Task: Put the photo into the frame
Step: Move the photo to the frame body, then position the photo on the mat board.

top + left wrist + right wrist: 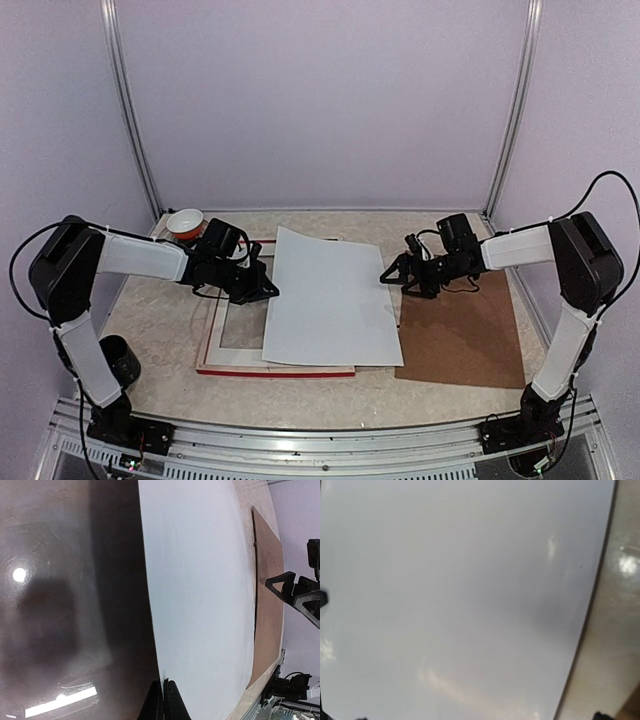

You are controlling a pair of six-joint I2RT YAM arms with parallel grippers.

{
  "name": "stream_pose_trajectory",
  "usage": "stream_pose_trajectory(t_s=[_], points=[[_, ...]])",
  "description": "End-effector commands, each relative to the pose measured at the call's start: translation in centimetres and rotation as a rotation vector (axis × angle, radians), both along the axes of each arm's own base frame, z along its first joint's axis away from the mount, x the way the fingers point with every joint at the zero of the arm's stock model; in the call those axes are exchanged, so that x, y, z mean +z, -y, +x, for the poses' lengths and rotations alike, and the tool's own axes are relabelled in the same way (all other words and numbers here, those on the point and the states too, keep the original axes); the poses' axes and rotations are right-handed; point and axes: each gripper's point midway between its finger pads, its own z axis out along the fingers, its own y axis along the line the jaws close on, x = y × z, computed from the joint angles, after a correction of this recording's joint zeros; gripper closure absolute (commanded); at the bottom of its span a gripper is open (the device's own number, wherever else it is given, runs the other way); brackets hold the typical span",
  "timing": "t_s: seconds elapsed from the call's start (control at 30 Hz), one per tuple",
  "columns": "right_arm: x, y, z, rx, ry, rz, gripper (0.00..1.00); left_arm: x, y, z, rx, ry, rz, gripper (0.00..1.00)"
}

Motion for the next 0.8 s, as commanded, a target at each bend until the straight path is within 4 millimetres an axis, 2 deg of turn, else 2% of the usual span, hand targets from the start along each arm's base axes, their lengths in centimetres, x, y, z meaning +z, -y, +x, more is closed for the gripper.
stream_pose_trajectory(t_s=[0.0, 0.37, 0.67, 0.77], points=[[-0.1, -1.6, 0.0, 0.029, -0.021, 0.025, 0.02, 0.3, -1.3, -0.4, 0.000, 0.014, 0.034, 1.00], [-1.0, -2.9, -0.5, 0.028, -0.078, 0.053, 0.02, -0.9, -2.6, -0.4, 0.020, 0.011, 0.102, 0.99], [-1.1, -3.6, -0.8, 0.048, -0.099, 0.084, 0.03, -1.2, -2.6, -0.2, 0.027, 0.012, 0.104, 0.96], [-1.2, -4.1, -1.1, 0.067, -0.110, 0.106, 0.03, -1.2, -2.6, -0.2, 0.027, 0.014, 0.104, 0.91]])
